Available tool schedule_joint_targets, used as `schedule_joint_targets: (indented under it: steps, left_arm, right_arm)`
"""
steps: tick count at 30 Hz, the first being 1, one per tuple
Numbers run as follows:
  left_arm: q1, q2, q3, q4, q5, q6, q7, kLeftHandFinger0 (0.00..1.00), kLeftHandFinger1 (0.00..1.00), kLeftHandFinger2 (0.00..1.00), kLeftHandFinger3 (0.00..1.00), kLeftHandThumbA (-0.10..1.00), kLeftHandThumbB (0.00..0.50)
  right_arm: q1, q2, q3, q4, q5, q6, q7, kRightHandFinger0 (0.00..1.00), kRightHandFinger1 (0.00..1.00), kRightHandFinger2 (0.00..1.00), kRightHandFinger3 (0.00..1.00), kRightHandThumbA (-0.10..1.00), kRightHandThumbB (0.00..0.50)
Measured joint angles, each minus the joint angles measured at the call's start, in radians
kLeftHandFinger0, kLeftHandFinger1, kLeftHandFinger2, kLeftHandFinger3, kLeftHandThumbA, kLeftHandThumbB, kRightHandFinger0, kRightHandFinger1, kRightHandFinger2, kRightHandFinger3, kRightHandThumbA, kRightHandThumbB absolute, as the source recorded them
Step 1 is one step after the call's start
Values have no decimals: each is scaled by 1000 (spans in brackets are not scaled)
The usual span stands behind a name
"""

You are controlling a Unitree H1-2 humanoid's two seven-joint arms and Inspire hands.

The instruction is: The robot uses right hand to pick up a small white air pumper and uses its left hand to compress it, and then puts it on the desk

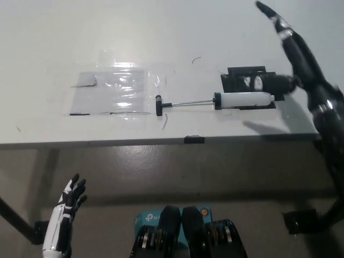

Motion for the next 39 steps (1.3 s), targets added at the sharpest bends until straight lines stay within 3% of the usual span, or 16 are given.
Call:
schedule_joint_targets:
  steps: [12, 15, 39]
  left_arm:
    - [25, 1, -5, -7, 0, -12, -2, 1000, 1000, 1000, 1000, 952, 0]
    - [25, 2, -7, -9, 0, -15, -2, 1000, 1000, 1000, 1000, 946, 0]
    - [23, 5, -10, -16, 10, -16, -2, 1000, 1000, 1000, 1000, 895, 0]
  right_arm:
    - [-330, 9, 178, 560, -44, 108, 186, 1000, 1000, 1000, 1000, 1000, 404]
    - [-382, 24, 213, 654, -65, 111, 210, 1000, 1000, 1000, 1000, 1000, 431]
    - [-419, 91, 269, 881, -139, 76, 230, 1000, 1000, 1000, 1000, 1000, 454]
